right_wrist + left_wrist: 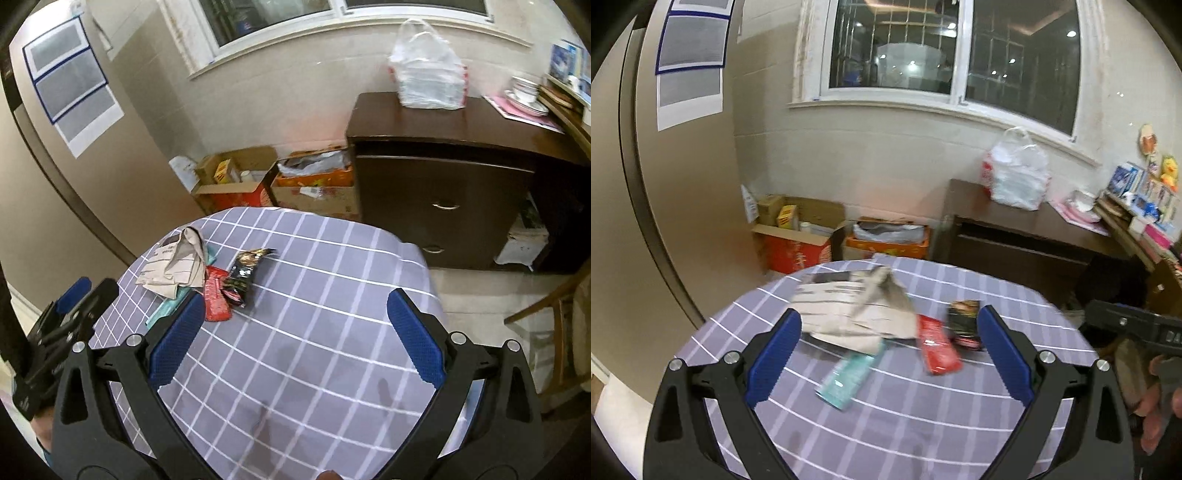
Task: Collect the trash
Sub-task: 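Grasp the black snack bag with the right tool while the left tool grasps the newspaper-printed paper bag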
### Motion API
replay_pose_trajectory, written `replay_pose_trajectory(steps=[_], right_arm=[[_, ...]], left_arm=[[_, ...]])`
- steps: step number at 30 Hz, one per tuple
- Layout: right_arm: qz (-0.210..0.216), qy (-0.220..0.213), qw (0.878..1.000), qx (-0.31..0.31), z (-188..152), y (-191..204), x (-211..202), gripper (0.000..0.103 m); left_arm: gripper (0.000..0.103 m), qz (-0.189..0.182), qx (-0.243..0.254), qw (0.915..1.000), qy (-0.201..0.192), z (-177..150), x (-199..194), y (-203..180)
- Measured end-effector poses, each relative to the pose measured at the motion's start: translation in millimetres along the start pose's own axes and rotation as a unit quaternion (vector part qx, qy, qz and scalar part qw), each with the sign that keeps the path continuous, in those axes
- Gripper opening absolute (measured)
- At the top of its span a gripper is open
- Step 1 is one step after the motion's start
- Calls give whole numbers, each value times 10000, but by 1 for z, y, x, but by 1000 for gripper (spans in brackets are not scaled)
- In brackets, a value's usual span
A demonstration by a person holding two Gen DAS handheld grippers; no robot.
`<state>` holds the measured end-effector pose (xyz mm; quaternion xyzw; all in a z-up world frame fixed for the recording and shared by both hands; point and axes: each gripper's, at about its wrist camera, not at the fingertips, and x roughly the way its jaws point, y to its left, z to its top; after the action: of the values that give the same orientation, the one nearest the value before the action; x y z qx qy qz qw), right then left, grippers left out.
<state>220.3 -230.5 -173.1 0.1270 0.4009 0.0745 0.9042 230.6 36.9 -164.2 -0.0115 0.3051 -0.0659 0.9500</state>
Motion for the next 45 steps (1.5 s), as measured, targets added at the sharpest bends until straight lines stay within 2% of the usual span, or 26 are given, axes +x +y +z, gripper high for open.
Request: replay_pose_trajectory(steps=[7, 13, 18, 19, 20, 21, 22, 23, 24, 25, 28, 34, 40, 45], right_arm=[[32, 362, 9993, -132, 9, 19, 59, 97], [68, 551, 9981, -263, 12, 31, 103, 96], [48, 568, 9976, -381, 15, 39, 123, 96], [18, 569, 9974, -436, 14, 41, 126, 94], [-13, 573, 9971, -506, 14, 44, 130, 87], [-39, 587, 9968, -550, 14, 46, 133, 82], [-95, 623, 9961, -614, 13, 48, 137, 70], [-135, 664, 9954, -680, 12, 51, 141, 66], [-177, 607, 9951, -758, 11, 53, 141, 55], [-108, 609, 9946, -830, 9, 56, 141, 32], [164, 662, 9951, -709, 5, 51, 135, 26], [345, 553, 9973, -341, -8, 27, 104, 25], [357, 383, 9983, -269, -17, 11, 64, 25], [374, 193, 9988, -253, -23, 3, 26, 25]], left_arm=[[94, 394, 351, 9976, 449, 1, 68, 28], [94, 464, 651, 9935, 805, 3, 115, 35], [93, 409, 781, 9922, 882, 9, 133, 33], [80, 362, 788, 9922, 899, 11, 136, 32], [58, 279, 780, 9919, 963, 12, 139, 32], [46, 108, 716, 9917, 1061, 13, 143, 32], [40, 24, 677, 9920, 1061, 14, 143, 31], [22, -11, 681, 9922, 1047, 14, 143, 30], [13, -85, 672, 9922, 1046, 14, 142, 28], [4, -124, 570, 9927, 1051, 14, 139, 28], [3, -212, 271, 9941, 1025, 12, 133, 33], [2, -262, 26, 9962, 832, 2, 95, 42], [2, -290, 76, 9974, 658, -6, 48, 30], [2, -454, 167, 9977, 470, -10, 8, 6]])
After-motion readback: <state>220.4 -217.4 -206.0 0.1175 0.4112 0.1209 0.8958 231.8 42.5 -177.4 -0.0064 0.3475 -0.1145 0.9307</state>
